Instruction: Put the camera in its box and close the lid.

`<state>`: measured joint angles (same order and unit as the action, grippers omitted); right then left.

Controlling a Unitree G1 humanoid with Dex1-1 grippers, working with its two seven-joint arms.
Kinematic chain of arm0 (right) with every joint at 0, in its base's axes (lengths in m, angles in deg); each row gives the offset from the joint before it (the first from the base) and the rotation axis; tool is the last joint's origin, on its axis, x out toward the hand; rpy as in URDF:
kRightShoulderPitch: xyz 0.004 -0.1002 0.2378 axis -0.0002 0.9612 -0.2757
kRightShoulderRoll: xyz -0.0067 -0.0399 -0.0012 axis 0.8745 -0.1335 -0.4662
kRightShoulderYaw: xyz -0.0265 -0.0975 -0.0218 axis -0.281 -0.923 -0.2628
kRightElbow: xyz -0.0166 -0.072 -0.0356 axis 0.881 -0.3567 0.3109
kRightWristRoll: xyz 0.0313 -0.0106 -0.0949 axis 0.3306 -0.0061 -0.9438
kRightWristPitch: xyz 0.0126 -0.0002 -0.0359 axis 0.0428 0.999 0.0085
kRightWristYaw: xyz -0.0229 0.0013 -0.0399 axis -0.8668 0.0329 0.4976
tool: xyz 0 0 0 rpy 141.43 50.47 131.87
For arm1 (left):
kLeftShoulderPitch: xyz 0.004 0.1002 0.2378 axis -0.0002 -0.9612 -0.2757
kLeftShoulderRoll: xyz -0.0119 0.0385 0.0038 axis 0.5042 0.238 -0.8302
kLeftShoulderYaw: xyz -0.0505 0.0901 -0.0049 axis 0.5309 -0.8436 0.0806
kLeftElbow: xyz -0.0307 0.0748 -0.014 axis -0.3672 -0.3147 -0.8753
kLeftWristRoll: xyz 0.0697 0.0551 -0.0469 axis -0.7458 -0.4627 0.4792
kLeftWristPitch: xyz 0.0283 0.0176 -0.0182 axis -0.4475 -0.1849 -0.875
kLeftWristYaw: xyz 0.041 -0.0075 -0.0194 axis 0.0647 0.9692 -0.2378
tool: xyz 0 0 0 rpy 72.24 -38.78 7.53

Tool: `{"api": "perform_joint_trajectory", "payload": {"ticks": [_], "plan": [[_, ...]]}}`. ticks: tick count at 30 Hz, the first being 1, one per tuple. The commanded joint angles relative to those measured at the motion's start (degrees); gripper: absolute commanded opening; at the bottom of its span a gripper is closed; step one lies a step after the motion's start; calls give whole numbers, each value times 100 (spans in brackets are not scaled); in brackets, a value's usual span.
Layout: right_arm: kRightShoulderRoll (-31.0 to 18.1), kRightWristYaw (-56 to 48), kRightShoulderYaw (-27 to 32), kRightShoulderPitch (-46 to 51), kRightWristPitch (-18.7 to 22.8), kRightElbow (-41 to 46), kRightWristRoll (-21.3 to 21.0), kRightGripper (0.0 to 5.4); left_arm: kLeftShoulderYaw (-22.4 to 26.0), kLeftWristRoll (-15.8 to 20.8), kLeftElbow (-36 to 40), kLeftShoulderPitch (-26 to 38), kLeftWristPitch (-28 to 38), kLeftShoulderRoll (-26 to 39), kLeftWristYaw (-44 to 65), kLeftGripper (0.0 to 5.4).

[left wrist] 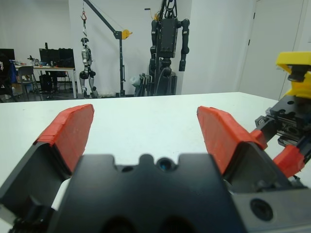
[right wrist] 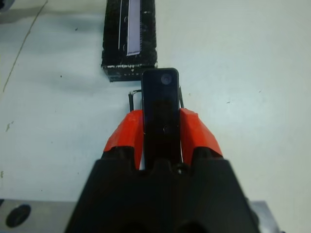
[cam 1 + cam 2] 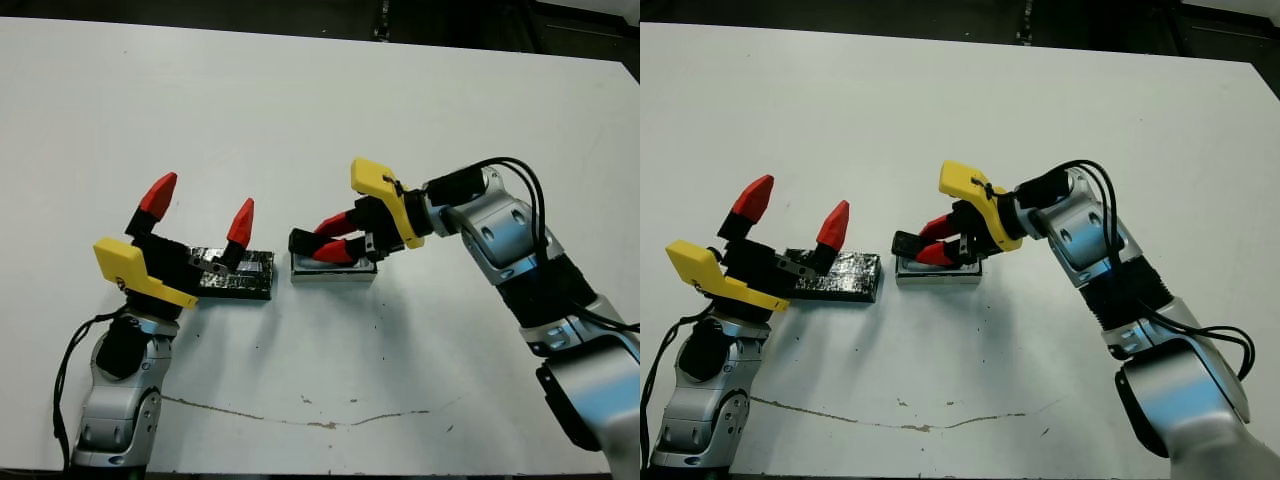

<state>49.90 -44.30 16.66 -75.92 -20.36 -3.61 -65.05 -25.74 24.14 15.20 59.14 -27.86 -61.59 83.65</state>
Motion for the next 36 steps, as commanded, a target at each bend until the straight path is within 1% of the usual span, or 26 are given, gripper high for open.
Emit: {"api": "perform_joint_trajectory", "payload": {"ticks": [1, 3, 6, 14, 17, 24, 32, 36], "plan": [[-162, -8, 19, 116, 63, 82, -33, 167, -1, 4, -60, -70, 61, -6, 35, 540], [-198, -27, 22, 127, 185, 77, -21, 167, 1, 10, -38, -76, 26, -7, 15, 540], [-289, 18, -36, 139, 294, 159, -111, 167, 3, 16, -32, -77, 20, 0, 19, 540], [-460, -6, -58, 183, 391, 102, -141, 167, 11, 28, -43, -78, 38, -14, 13, 540], [-535, 30, 40, 272, 197, 126, -129, 167, 17, 32, -72, -81, 86, -9, 39, 540], [-690, -33, 79, 276, -24, -4, -193, 167, 15, 40, -59, -98, 75, -16, 38, 540], [-709, -60, -54, 259, 70, -50, -274, 167, 12, -12, -78, -94, 117, -6, 30, 540], [-707, -104, -130, 232, -123, -145, -323, 167, 19, 26, -68, -103, 94, 5, 41, 540]]}}
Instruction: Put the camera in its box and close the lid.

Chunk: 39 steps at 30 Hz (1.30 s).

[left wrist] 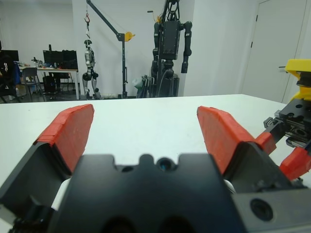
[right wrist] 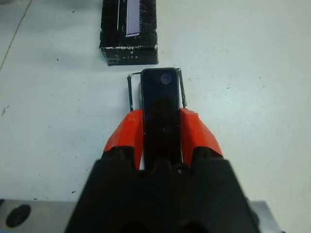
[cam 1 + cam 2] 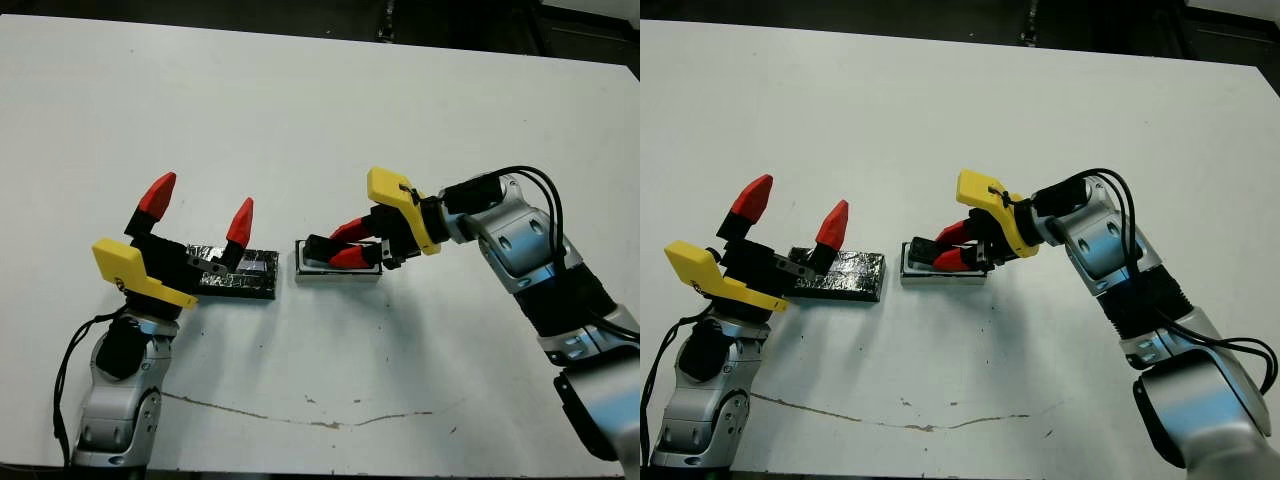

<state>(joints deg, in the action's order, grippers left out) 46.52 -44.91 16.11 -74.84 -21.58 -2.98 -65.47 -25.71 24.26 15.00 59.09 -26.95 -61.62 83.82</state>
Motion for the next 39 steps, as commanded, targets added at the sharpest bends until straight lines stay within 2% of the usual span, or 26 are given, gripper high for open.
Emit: {"api": "perform_joint_trajectory", "payload": {"ticks": [1, 11, 18, 27, 32, 36, 39], "plan": [[-366, -65, -70, 120, -14, -249, -259, 167, 16, 5, -35, -103, -14, 10, 10, 540], [-412, -125, -88, 74, -2, -259, -231, 167, -2, -13, -17, -113, -4, 14, 14, 540], [-415, -163, -59, 92, -779, -321, -312, 272, -4, -5, -61, -98, 42, 0, 31, 540], [-420, -289, 120, 82, -929, -258, -234, 399, -14, 24, -46, -102, -9, -7, 26, 540], [-474, -401, 388, 48, -314, -90, 34, 476, -20, -9, -67, -95, 25, 3, 35, 540], [-574, -430, 659, 62, -159, 177, 230, 531, -20, -25, -42, -108, 5, -12, -4, 540], [-662, -313, 980, 149, -99, 471, 425, 538, -24, -2, -48, -96, 6, -4, 24, 540]]}}
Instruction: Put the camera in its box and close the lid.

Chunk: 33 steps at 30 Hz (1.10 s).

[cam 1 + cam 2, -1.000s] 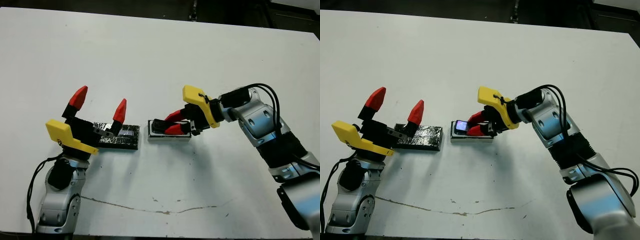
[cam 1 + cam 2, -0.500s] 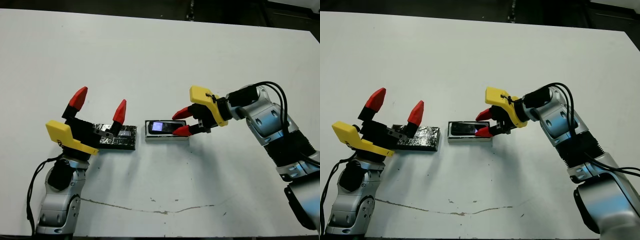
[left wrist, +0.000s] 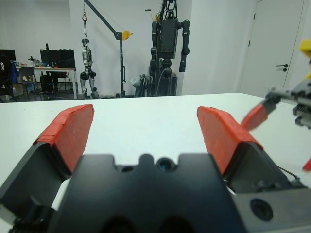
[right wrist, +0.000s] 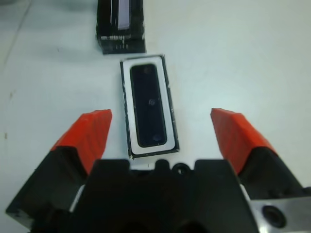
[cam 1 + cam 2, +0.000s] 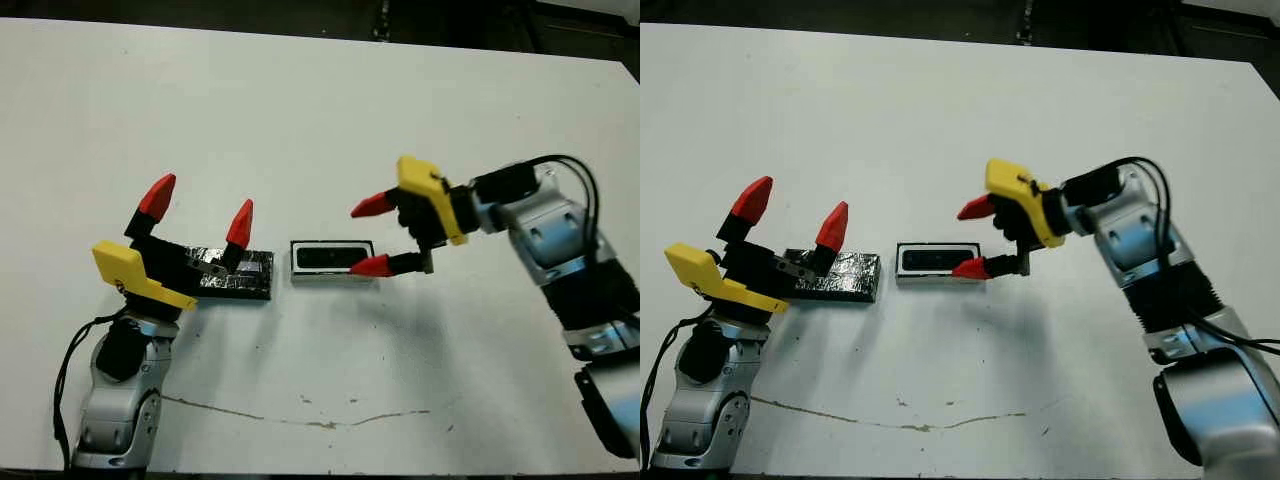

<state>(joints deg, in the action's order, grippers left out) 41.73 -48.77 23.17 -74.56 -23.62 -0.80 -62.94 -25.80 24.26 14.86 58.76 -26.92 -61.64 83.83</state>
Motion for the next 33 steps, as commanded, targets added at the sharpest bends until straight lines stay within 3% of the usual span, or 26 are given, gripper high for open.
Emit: {"api": "perform_joint_trajectory", "payload": {"ticks": [1, 5, 9, 12, 19, 25, 33], "plan": [[-218, 132, 388, 155, 154, 373, 238, 538, -17, -10, -32, -60, 0, -2, 17, 540], [-182, 638, 1162, 483, 383, 931, 734, 538, -12, -59, -3, -51, -18, 6, -28, 540], [-8, 1781, 2121, 1209, 1067, 1839, 1295, 538, 16, 1, 9, -32, -71, 45, 12, 540], [212, 2454, 2678, 1949, 1122, 2339, 1652, 524, 49, -33, 45, -9, -114, 99, -2, 540], [1209, 3910, 3475, 3827, 204, 3055, 1921, 437, 298, 79, 92, 294, -161, 663, 453, 540], [1874, 4596, 3605, 4821, -567, 3143, 1964, 348, 580, 209, 280, 662, -832, 1666, 1003, 540], [2043, 4817, 3454, 4972, -912, 3047, 2130, 229, 585, 359, -425, 1885, -1452, 3583, 2966, 540]]}}
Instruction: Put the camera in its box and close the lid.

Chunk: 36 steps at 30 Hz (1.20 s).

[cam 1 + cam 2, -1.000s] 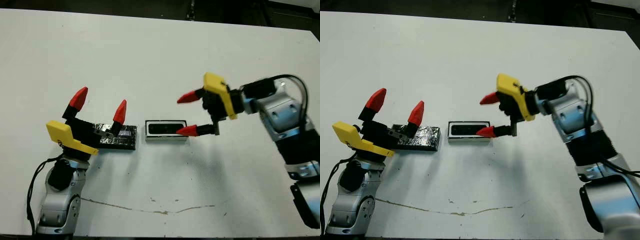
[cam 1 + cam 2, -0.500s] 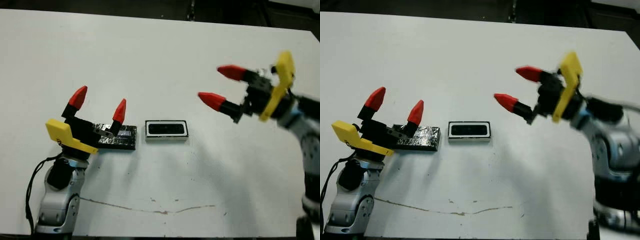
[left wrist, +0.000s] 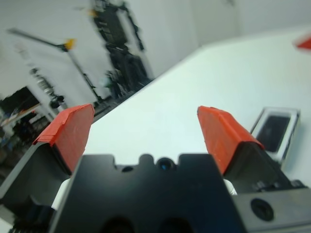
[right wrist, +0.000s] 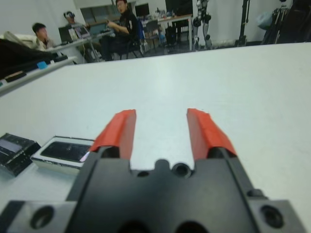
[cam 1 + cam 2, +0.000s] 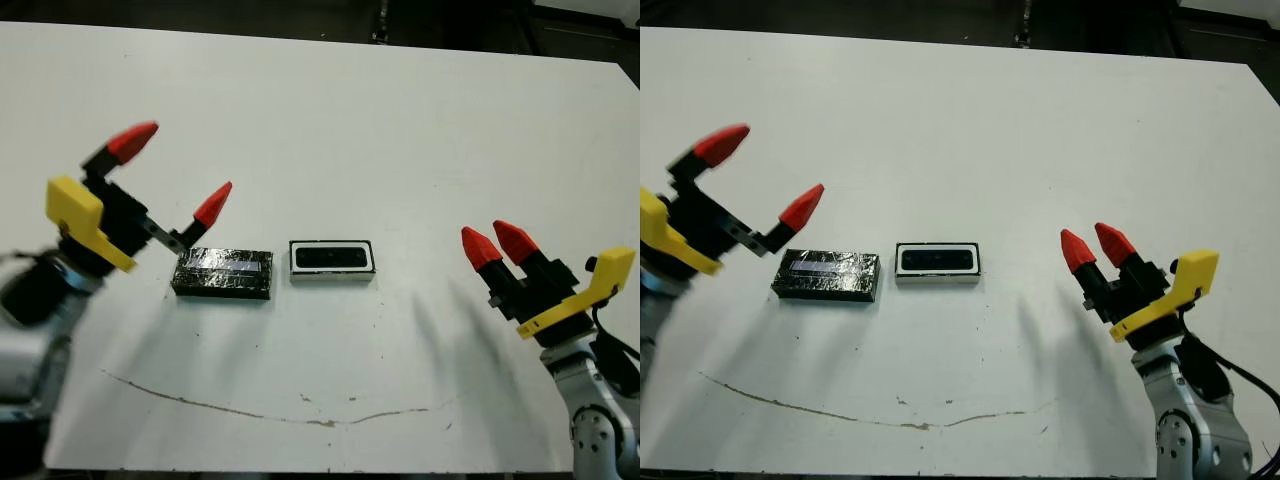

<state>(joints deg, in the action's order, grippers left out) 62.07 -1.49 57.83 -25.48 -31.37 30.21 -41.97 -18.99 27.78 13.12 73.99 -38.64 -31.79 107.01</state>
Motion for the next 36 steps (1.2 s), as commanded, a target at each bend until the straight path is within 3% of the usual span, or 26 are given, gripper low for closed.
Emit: {"api": "perform_joint_trajectory", "payload": {"ticks": [1, 6, 15, 27, 31, 36], "plan": [[35, 143, -27, 50, -193, -65, 12, 211, -186, 20, -409, 573, -375, 840, 1011, 540], [117, 542, -111, 5, -189, -28, -24, 136, -816, -43, -1113, 1498, -740, 1442, 2459, 540], [40, 638, -185, -15, -130, -12, 85, 1, -1596, -69, -2165, 2499, -372, 1209, 4286, 540], [-49, 821, -279, -2, -66, 45, 14, 1, -1657, 9, -2307, 2136, 566, 682, 4747, 540], [-100, 854, -348, 14, -88, 49, -70, 1, -1819, -100, -2357, 2085, 527, 640, 4854, 540], [-103, 896, -393, 31, -86, 86, -108, 1, -2090, -336, -2240, 2104, -45, 738, 4822, 540]]}}
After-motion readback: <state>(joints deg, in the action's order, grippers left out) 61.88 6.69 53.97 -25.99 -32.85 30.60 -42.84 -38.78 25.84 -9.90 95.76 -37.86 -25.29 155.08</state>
